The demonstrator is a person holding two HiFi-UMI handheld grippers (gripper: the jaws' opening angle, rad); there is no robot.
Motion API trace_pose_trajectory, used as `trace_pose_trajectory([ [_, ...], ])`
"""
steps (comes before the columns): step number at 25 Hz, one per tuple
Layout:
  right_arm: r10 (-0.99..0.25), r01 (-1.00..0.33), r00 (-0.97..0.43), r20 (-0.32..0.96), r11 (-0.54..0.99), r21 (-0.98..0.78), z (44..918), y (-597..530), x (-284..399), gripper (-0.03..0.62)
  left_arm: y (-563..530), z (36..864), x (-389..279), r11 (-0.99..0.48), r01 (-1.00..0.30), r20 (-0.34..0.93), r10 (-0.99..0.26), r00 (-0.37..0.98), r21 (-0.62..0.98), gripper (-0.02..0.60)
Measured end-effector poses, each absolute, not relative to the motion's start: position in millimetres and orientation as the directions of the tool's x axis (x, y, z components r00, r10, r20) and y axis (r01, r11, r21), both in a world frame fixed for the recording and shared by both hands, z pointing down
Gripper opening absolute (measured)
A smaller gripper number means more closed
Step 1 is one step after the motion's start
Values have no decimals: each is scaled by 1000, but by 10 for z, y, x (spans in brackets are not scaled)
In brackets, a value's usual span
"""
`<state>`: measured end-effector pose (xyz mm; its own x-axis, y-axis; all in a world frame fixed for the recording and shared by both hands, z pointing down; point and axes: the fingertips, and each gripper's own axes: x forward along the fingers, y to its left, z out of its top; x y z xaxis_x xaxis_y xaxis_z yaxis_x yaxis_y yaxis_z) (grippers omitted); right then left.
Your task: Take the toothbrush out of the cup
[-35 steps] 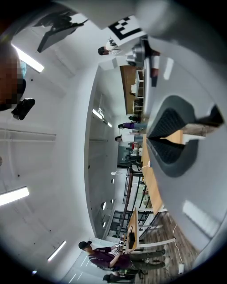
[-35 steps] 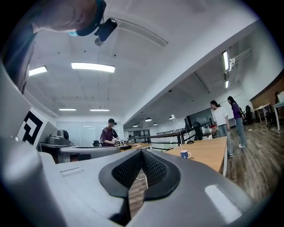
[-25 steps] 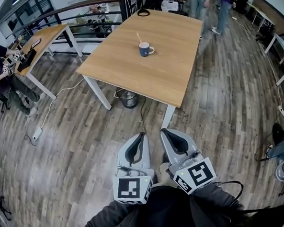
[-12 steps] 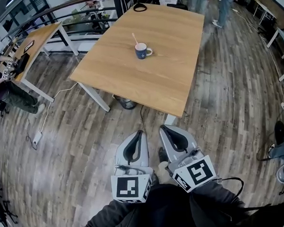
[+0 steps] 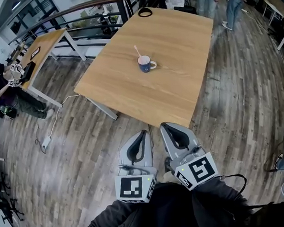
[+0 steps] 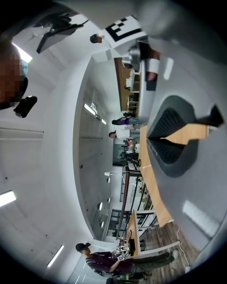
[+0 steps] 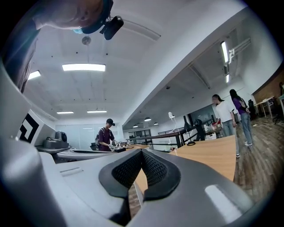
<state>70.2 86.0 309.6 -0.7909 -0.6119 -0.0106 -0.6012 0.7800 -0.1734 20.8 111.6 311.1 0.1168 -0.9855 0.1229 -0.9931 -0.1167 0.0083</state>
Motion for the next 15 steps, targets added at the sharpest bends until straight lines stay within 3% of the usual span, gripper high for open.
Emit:
trace_pose_trajectory([
  [15,-568,-552,-823,-23,808,-204,3065,64,559,1,381,3035,51,-53,-998,142,-989,49,-25,8],
])
